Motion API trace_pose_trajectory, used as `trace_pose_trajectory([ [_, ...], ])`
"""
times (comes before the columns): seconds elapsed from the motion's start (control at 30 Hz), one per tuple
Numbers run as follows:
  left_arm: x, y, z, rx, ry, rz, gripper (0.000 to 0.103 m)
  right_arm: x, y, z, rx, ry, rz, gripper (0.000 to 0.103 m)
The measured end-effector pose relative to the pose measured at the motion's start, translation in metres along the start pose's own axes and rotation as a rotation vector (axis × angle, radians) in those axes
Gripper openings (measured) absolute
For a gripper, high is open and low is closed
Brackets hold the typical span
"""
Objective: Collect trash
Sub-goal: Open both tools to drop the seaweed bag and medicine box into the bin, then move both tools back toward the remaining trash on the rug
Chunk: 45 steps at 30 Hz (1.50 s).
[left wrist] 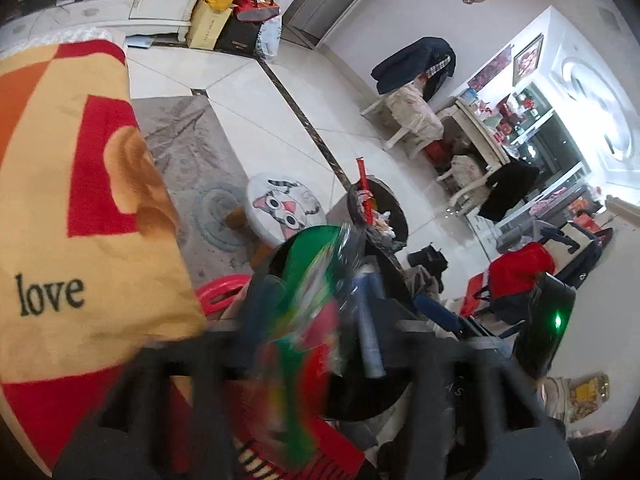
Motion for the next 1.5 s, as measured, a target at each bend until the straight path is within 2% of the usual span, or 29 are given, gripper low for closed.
trace_pose_trajectory([
  [0.07,-0.002,-0.001,0.003,0.006,-0.002,0.011,0.063,0.007,0.002,-0.001,-0.003,0.003,-0.032,0.07],
  [0.2,-0.01,-0.002,0.013,-0.007,0.049,0.007,0.063,0.006,0.002,0.001,-0.006,0.003,-0.034,0.071],
  [0.27,-0.015,-0.003,0.025,0.012,0.104,-0.011,0.063,-0.001,0.001,0.003,-0.002,0.012,-0.018,0.071],
  [0.67,-0.069,-0.014,0.096,0.121,0.388,-0.041,0.063,-0.089,-0.007,0.013,0.011,0.092,0.108,0.071],
  [0.8,-0.089,-0.02,0.118,0.135,0.44,-0.026,0.063,-0.12,-0.01,0.015,0.009,0.125,0.144,0.071],
  [1.0,-0.123,-0.026,0.167,0.178,0.517,0.005,0.063,-0.178,-0.007,0.02,0.012,0.201,0.197,0.071],
  [1.13,-0.156,-0.03,0.21,0.217,0.536,0.08,0.063,-0.231,-0.007,0.024,0.019,0.264,0.251,0.071],
  [1.37,-0.226,-0.039,0.301,0.31,0.644,0.196,0.063,-0.328,-0.02,0.027,-0.011,0.376,0.345,0.071],
  [1.5,-0.265,-0.043,0.348,0.364,0.661,0.274,0.063,-0.379,-0.027,0.028,-0.033,0.435,0.385,0.071],
])
Point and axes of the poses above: each gripper's, at about its wrist camera, not at the fingertips, and z roughly against the way its jaws point, x to its right, y to its top, the point moved 7 cm from there along -z, roughly the way its jaws point, and after that the axes turned 10 degrees about -y, right-handed, at the moved point
